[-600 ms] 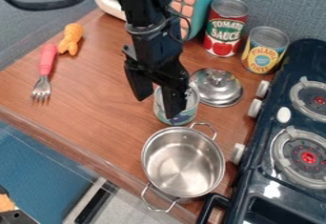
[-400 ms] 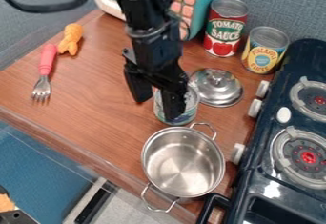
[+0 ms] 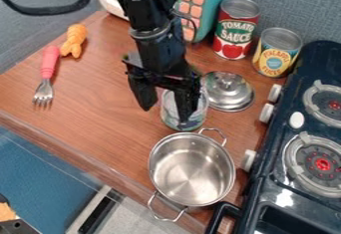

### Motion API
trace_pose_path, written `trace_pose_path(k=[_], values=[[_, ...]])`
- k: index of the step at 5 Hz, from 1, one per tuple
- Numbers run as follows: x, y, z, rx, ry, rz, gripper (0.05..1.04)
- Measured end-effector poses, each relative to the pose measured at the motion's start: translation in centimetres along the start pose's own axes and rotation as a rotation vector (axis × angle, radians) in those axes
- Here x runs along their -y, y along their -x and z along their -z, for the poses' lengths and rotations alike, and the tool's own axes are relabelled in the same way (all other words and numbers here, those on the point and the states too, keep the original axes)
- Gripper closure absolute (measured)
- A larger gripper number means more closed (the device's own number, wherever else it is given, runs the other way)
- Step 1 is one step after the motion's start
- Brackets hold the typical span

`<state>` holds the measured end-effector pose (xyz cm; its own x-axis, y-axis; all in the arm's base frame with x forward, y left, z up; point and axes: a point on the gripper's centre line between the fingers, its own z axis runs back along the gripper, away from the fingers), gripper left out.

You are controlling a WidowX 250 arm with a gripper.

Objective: Move the can to the upper left of the table

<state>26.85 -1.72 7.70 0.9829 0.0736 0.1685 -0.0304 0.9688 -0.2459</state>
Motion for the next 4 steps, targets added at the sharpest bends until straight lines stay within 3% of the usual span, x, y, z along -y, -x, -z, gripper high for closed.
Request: trace_pose_path(k=[1, 2, 3, 4], values=[[0.7, -0.4, 0.4, 0.034, -0.065, -0.205, 0.084], [1.7, -0.7, 0.1, 0.071, -0.191, -0.437, 0.084], [1.9, -1.0, 0.4, 0.100, -0.278, -0.672, 0.084], [2.3, -1.6, 0.8, 0.099, -0.283, -0.896, 0.084]])
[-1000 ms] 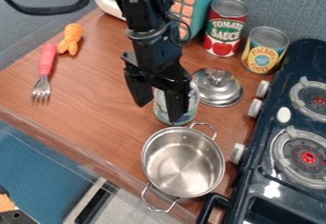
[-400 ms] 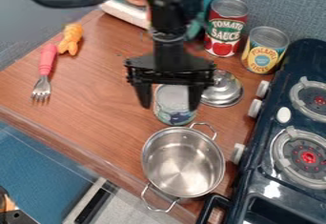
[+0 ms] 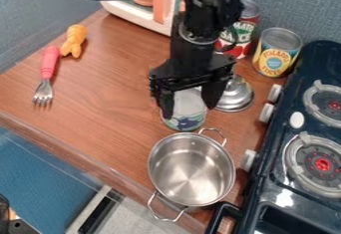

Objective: Move the can to the upper left of the table

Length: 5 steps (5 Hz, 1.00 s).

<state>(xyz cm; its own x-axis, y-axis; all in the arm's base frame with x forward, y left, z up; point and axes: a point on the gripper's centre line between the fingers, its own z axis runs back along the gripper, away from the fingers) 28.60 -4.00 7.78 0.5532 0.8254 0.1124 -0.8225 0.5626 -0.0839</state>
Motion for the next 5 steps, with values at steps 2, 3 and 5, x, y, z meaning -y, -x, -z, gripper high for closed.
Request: trace_pose_path(k=[2, 3, 5], values=[[1.0, -0.3, 1.1, 0.029, -0.007, -0.178, 0.084], [2.2, -0.1, 1.7, 0.005, 0.011, -0.168, 0.084], [3.6, 0.0, 3.1, -0.054, 0.011, -0.129, 0.084]])
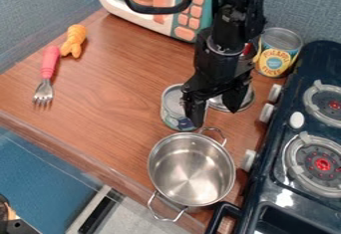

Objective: Move the can to the upper left of the table

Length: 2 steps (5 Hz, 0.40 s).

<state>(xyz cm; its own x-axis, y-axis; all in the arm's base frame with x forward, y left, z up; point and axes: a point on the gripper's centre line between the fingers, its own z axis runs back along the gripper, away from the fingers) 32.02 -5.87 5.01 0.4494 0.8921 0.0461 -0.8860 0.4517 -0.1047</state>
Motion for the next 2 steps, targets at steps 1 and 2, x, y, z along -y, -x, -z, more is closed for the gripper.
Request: trace_pose_path(k=[1, 2], values=[[-0.08, -0.37, 0.31, -0.031, 0.001, -0.015, 0.084], [-0.60, -0.52, 0.55, -0.059, -0.005, -0.033, 0.084]])
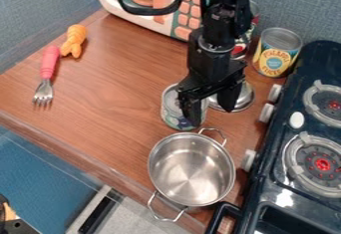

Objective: Move the can to the upper left of the table

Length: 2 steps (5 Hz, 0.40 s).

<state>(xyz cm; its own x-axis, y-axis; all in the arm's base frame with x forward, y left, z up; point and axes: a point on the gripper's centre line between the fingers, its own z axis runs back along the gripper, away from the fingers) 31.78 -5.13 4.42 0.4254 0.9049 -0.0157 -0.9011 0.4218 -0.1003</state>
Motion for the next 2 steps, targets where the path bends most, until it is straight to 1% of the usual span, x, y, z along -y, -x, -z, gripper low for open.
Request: trace_pose_path(k=[2], values=[[-2.4, -1.6, 1.1, -0.005, -0.047, -0.061, 0.084]])
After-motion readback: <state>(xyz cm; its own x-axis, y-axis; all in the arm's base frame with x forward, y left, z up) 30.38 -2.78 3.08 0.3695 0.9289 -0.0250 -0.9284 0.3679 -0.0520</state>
